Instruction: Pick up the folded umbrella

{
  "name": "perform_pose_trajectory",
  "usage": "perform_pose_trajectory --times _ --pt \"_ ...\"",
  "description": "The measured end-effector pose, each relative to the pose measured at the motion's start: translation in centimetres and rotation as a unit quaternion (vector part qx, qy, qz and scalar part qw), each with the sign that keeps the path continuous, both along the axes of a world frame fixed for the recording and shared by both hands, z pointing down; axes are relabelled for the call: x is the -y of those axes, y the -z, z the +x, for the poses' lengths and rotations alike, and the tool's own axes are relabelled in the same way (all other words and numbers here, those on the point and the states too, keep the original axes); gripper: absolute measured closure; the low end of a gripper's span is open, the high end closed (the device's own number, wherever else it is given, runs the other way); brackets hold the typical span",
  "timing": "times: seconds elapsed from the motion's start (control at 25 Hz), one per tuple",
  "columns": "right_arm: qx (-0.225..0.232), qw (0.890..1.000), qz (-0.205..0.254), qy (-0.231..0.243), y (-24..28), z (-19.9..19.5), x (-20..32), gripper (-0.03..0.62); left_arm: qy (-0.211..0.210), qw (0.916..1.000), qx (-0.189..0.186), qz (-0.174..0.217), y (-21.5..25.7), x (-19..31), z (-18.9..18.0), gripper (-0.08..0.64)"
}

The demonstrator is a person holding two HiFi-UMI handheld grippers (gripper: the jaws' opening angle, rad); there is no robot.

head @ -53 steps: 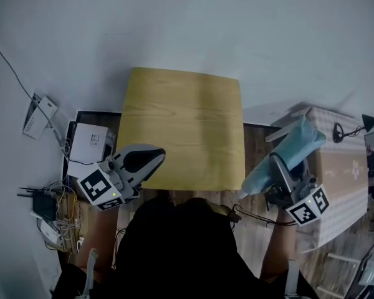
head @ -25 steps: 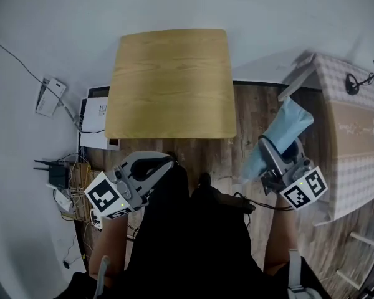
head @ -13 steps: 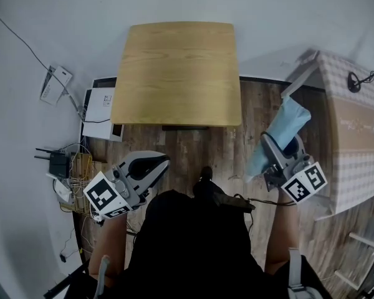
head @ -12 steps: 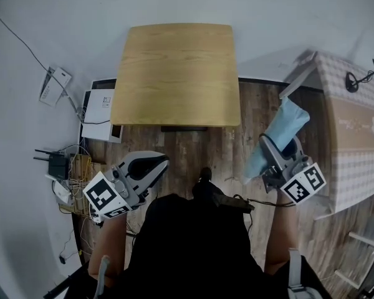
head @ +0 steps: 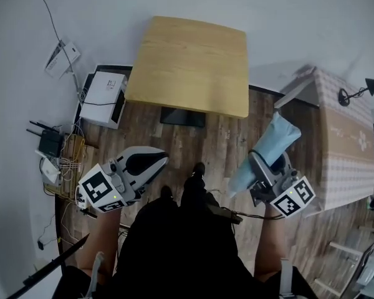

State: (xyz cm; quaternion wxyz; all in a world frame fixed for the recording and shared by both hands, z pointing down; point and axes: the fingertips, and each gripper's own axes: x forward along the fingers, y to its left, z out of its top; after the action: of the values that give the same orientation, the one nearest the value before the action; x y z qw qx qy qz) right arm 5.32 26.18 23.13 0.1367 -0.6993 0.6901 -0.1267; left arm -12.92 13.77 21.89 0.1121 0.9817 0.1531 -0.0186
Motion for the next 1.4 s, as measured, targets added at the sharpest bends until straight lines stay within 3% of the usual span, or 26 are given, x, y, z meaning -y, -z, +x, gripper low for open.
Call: perform_pose_trajectory --times 0.28,0.72,0.84,1.04,1.4 --pt "-0.001 1.0 -0.012 0.023 0.5 -6.3 -2.5 0.316 0.009 0.9997 -0.003 -0.022 -1.4 -2.0 -5.3 0.549" --pt "-0.036 0.993 -0.005 0.114 1.8 -9.8 -6.1 0.316 0.039 0.9991 -0.011 -0.009 0.6 -8.6 -7.0 0.549" --pt "-0.025 0.992 0.004 0.126 2.1 -9.6 -9.7 0.316 0.031 0.9994 0.004 -0.012 -0.3 -12.1 -5.9 0.549" --pt "0.031 0.993 0.017 0.114 0.6 -8.2 -16.3 0.316 0.003 0.9998 0.019 -0.011 -1.2 -19.0 -3.8 0.549" --pt "0.052 0.991 0.056 0.11 -0.5 -8.3 -19.9 0.316 0.003 0.9987 0.048 -0.015 -3.4 -23.8 -4.7 0.549"
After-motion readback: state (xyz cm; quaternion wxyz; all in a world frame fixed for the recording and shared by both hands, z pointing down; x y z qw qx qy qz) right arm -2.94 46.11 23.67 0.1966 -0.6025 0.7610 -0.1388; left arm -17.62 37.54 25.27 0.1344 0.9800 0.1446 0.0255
